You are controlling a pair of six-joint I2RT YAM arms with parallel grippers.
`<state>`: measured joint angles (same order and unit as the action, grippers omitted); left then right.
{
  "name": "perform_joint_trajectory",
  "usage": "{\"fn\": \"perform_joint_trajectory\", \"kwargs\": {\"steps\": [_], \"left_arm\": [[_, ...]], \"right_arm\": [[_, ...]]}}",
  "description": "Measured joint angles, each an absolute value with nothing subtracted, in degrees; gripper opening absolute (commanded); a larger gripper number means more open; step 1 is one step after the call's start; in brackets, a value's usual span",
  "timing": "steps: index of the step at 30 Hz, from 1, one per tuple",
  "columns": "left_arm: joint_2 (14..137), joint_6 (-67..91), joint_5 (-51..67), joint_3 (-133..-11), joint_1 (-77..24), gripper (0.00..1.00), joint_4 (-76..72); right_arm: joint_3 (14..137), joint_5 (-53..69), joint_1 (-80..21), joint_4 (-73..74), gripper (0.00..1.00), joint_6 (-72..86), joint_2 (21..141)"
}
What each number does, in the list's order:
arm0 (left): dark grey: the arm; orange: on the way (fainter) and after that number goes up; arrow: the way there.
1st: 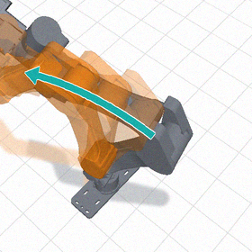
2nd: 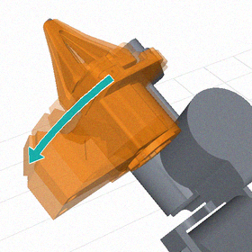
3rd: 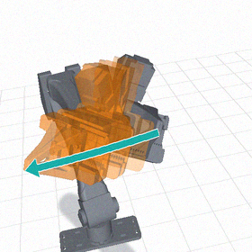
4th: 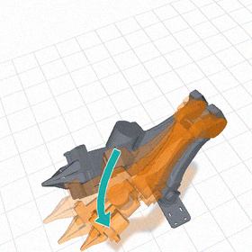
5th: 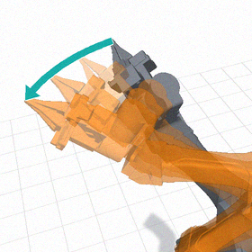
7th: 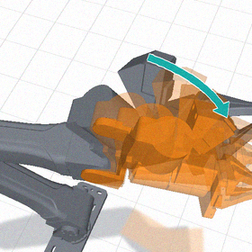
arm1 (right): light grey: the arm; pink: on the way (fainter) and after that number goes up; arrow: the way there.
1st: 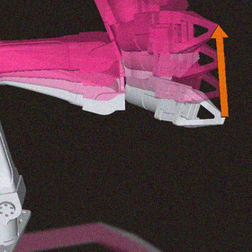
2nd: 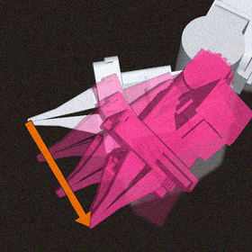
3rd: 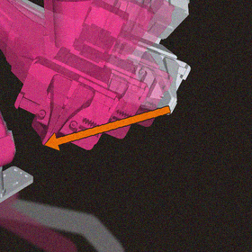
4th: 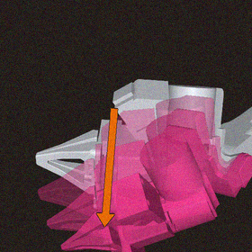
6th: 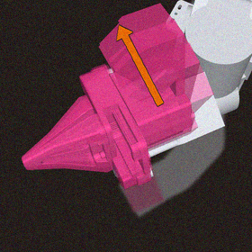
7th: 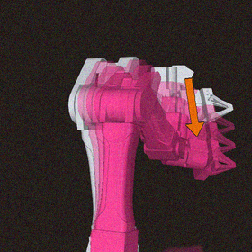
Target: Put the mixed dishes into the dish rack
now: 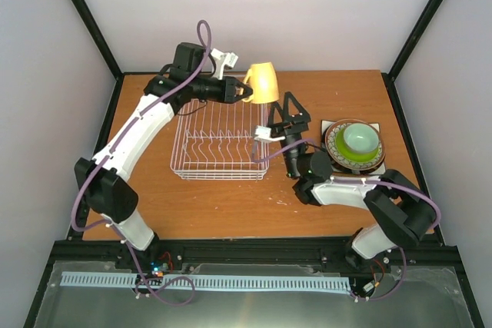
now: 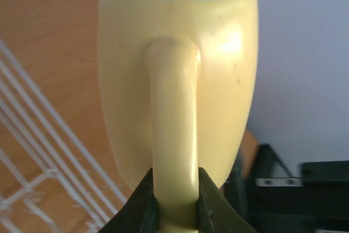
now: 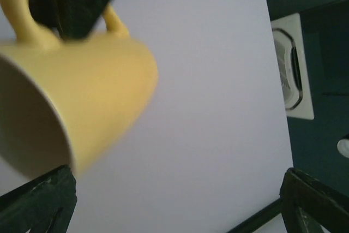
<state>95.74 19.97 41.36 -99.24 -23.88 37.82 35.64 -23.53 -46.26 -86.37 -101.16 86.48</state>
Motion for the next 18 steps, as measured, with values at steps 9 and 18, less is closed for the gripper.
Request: {"fn": "perform_joint_trajectory", "kwargs": {"steps": [9,18], "left_arm": [[86.04,8.05,16.56,-73.69,-20.51,0.01,18.76],[90.89,-0.27,7.70,-63.31,-19.94,0.01,1.28]], "right_arm": [[26.85,-36.53,-46.26,-87.22,1.00,-84.77,74.74],[26.06,-38.98,-45.10,-87.22,1.00,-75.13,75.70]]}}
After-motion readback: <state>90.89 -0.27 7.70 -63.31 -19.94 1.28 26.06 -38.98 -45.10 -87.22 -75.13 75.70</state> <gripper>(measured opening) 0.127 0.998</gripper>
